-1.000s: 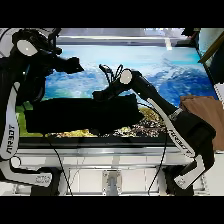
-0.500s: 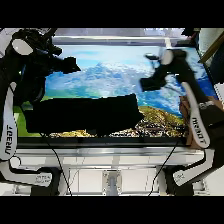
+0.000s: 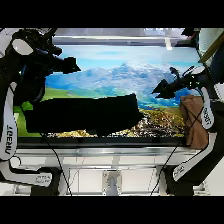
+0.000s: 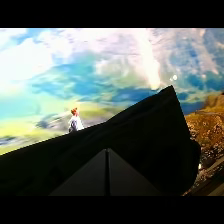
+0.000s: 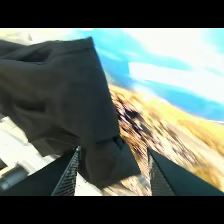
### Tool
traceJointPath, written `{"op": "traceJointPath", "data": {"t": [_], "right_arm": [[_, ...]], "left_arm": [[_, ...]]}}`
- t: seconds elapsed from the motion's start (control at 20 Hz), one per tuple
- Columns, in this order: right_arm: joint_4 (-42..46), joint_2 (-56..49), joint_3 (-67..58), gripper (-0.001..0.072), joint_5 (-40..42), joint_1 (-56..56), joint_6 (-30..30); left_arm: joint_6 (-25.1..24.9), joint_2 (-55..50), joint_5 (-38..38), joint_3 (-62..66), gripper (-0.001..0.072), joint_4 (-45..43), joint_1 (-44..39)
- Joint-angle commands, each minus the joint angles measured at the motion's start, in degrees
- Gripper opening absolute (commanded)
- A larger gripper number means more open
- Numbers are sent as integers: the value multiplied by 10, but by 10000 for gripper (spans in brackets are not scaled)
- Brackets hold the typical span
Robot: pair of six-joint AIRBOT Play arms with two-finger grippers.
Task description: Fold the clothes and pants, and hang the long-sleeved shirts on hangers.
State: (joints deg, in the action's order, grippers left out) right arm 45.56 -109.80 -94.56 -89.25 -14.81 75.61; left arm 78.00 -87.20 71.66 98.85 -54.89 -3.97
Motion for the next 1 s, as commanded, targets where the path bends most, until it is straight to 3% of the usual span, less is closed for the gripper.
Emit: {"op": "traceJointPath", "data": {"t": [0.0, 0.5, 0.65, 0.7, 0.75, 0.8, 0.95], "right_arm": [[-37, -53, 4, 484, 14, 15, -33], [-111, -110, 4, 489, 14, 156, -61], [-108, -111, 4, 527, 16, 186, -61], [-109, -111, 4, 496, 16, 194, -61], [-108, -111, 4, 337, 14, 200, -61], [-110, -110, 4, 26, 6, 203, -60], [-108, -85, 4, 10, -29, 188, -56]], "left_arm": [[0, -1, 0, 0, 18, 0, 0], [0, -1, 0, 0, 18, 0, 0], [0, -1, 0, 0, 18, 0, 0], [0, -1, 0, 0, 18, 0, 0], [0, -1, 0, 0, 18, 0, 0], [0, -1, 1, 0, 18, 0, 0], [0, -6, 6, 0, 18, -15, -1]]}}
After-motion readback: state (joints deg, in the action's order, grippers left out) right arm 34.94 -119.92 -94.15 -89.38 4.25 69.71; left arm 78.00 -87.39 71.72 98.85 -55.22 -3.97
